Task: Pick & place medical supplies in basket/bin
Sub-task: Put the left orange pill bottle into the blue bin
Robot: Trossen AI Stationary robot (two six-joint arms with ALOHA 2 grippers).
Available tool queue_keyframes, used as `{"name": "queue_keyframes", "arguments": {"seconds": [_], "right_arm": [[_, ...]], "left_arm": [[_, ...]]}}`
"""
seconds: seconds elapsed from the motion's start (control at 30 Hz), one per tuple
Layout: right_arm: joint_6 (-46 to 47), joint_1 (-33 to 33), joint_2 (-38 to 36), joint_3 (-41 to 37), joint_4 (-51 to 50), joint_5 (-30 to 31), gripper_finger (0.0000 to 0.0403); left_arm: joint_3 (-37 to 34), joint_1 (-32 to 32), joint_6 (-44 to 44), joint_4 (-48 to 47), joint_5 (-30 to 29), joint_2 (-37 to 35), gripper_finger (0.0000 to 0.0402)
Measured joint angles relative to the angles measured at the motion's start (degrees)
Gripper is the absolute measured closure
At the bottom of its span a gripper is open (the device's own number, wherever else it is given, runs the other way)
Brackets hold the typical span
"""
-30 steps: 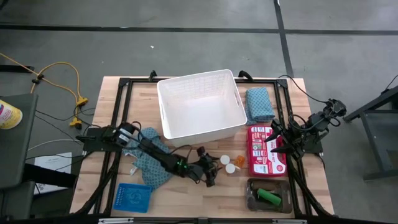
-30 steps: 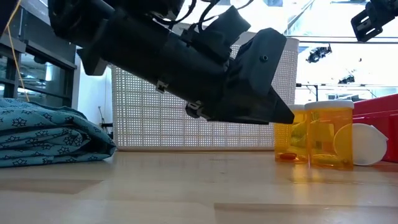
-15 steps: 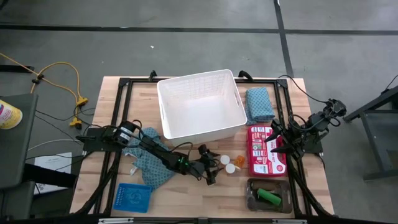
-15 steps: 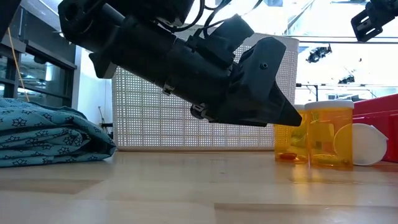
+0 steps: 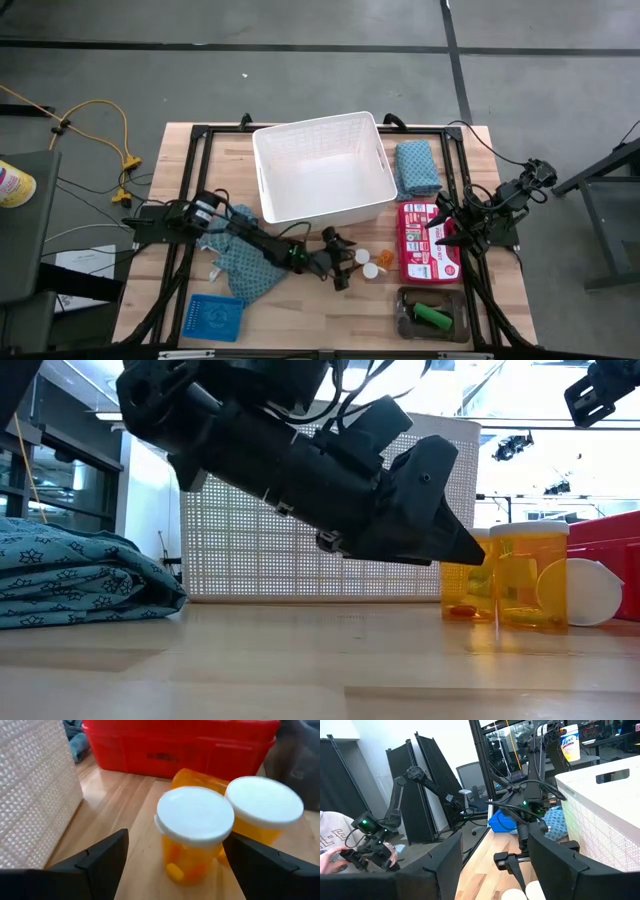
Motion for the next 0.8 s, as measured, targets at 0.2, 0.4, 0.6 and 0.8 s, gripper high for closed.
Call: {"name": "queue_keyframes", "arguments": {"seconds": [0.2, 0.4, 0.6, 0.8], "right_arm": [[0.0, 0.0, 0.0, 0.0, 0.0, 0.0, 0.0192], [0.0, 0.0, 0.0, 0.0, 0.0, 0.0, 0.0192], [0.0, 0.0, 0.0, 0.0, 0.0, 0.0, 0.0192], [0.0, 0.0, 0.0, 0.0, 0.0, 0.0, 0.0192]], "left_arm": [[0.0, 0.9, 1.0, 2.6, 5.3, 0.0, 0.0087], [0.0, 1.9, 1.0, 2.6, 8.7, 0.0, 0.0087], [0.0, 2.7, 1.0, 2.6, 9.1, 0.0, 0.0087], [0.0, 3.3, 2.3, 2.9, 10.4, 0.0, 0.0087]]}}
